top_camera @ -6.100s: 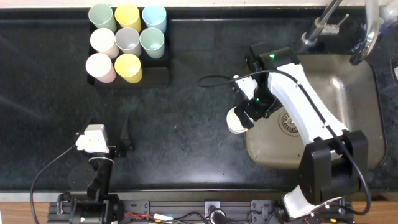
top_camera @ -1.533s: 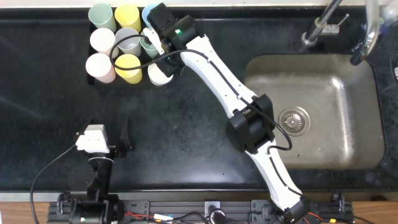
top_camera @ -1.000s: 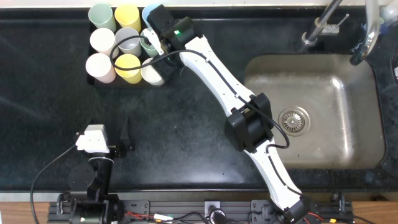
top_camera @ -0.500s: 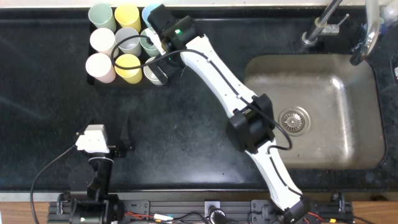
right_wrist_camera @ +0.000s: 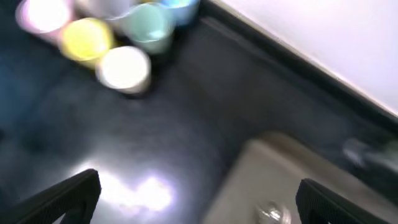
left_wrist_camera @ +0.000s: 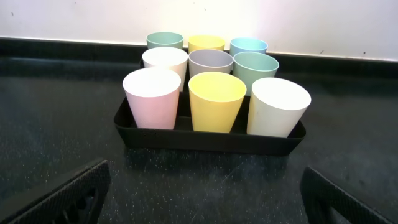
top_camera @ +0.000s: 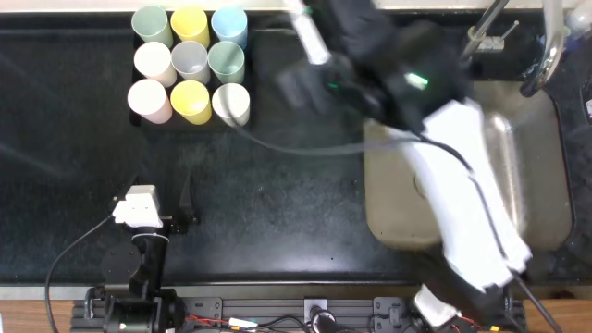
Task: Store Cups
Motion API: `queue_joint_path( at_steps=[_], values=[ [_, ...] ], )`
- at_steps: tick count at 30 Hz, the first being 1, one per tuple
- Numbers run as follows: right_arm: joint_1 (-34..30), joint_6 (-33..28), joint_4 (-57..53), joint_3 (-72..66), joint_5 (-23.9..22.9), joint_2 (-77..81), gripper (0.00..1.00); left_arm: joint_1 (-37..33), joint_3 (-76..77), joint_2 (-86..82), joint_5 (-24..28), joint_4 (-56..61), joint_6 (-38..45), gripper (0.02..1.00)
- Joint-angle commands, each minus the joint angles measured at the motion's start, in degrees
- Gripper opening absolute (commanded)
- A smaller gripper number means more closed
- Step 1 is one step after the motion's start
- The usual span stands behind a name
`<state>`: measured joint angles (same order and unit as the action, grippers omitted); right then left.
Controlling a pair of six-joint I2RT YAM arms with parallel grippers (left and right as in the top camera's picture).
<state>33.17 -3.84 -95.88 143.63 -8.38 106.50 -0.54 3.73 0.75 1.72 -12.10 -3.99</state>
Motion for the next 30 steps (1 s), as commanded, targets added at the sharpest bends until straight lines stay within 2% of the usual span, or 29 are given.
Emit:
queue_joint_path(
  at_steps=[1,3,8,11,14,16,18,20,27,30],
  values=[
    [-5.66,7.04,2.99,-12.83,-11.69,-8.52,0.996,-0.37,0.07,-0.59,0.76,-0.48,1.18,1.000],
    [-9.35,7.43,4.87,-23.69,-13.38,-14.23,0.998,-0.37,0.07,-0.59,0.76,-0.48,1.20,1.000],
    [-17.33,14.29,9.31,-52.65,-12.33,-28.61,0.998,-0.37,0.07,-0.59,0.76,-0.48,1.18,1.000],
    [-20.87,20.39,14.36,-68.78,-6.86,-38.77,0.996,-0.37,0.07,-0.59,0.76,-0.46,1.18,1.000],
    [-24.33,27.65,24.70,-83.03,-0.98,-50.75,0.998,-0.37,0.07,-0.59,0.76,-0.46,1.18,1.000],
    [-26.80,26.01,36.00,-92.26,-2.08,-60.11,0.998,-0.37,0.07,-0.59,0.76,-0.48,1.18,1.000],
    [-28.48,20.83,49.29,-101.55,-3.98,-69.70,0.998,-0.37,0.07,-0.59,0.76,-0.48,1.18,0.998],
    [-29.49,16.94,59.45,-108.67,-3.26,-77.00,0.998,-0.37,0.07,-0.59,0.76,-0.48,1.18,1.000],
    [-29.83,17.09,84.78,-127.12,-2.86,-94.27,0.998,-0.37,0.07,-0.59,0.76,-0.48,1.18,0.998],
    [-29.81,17.09,92.48,-132.30,-3.23,-98.84,0.998,-0.37,0.07,-0.59,0.76,-0.48,1.18,1.000]
  ],
)
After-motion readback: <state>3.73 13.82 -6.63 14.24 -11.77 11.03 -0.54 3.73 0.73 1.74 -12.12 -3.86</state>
